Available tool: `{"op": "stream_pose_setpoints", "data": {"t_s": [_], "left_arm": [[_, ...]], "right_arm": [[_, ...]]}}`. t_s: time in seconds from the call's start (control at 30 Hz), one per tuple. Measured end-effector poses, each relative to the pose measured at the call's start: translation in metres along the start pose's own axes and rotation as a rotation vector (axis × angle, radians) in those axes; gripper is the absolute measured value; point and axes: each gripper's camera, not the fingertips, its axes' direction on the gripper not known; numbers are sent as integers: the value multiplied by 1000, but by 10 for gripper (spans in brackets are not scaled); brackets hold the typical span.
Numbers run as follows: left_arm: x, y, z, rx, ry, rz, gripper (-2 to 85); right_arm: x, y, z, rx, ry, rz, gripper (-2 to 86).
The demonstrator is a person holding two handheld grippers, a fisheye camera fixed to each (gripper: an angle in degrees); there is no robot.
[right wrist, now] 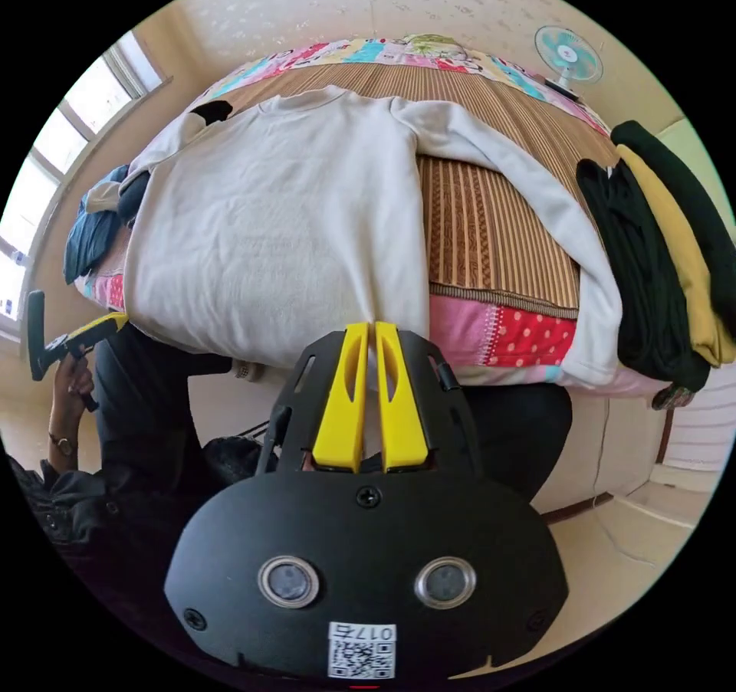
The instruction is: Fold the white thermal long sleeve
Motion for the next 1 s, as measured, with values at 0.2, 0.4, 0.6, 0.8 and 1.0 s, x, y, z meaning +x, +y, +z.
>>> {"op": "stream_pose_setpoints", "data": {"t_s": [0.2, 0.4, 0.6, 0.8, 1.0], "left_arm": [[-118, -74, -90, 392, 113, -347, 92], [-153, -131, -114, 536, -310, -501, 129], [-212, -105, -133, 601, 7, -605, 50], [-149, -63, -236, 929, 108, -299, 43], [35, -136, -202, 738, 472, 254, 44]], "right_arm": [[-44, -19, -67, 321, -66, -146, 20], [-79, -91, -17, 170, -26, -234, 8], [-46, -58, -6, 339, -183, -137, 7], [-4, -62, -25, 339, -384, -79, 6], [0, -65, -49, 364, -320, -94, 5]]}}
